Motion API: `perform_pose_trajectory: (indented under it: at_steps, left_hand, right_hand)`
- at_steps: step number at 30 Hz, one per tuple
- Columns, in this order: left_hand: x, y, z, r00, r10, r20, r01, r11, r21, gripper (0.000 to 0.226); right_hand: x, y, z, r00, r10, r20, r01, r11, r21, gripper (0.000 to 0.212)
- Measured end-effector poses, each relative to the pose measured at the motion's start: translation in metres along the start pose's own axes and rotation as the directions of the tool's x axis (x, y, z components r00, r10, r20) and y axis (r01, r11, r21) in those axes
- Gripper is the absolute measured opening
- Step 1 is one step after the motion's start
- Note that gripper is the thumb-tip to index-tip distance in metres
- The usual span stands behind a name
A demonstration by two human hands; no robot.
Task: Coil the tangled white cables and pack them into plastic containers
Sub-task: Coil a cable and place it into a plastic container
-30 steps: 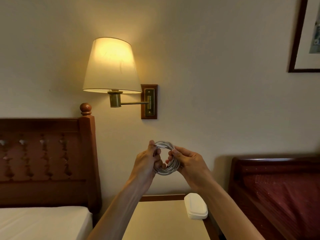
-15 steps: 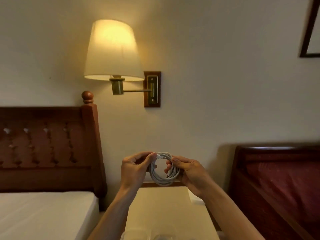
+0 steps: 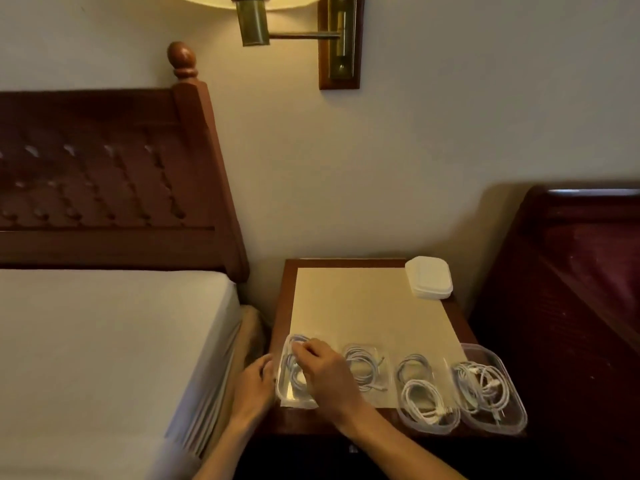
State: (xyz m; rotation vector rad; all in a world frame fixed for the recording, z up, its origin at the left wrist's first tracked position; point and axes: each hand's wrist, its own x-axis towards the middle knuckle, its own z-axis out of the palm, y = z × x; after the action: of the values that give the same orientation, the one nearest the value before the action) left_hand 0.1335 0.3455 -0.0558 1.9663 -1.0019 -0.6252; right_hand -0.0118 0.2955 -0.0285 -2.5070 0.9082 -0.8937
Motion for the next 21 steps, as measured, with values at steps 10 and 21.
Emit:
perform_pose_trajectory:
  at_steps: [10,21]
  left_hand:
    - [0.001,-0.043,0.018,0.999,-0.029,0.022,0.031,0.996,-0.089,0.028]
    - [0.020,-0.028,0.033,0.966,0.255,0.034,-0.258,0.959,0.115,0.040]
  right_hand:
    - [-0.014,0.036,0.046,0.970,-0.069,0.233,0.131,0.956,-0.263,0.033]
    - [0.007,0.052,0.041,0.909,0.048,0.413,-0.041,0.999,-0.027,0.039]
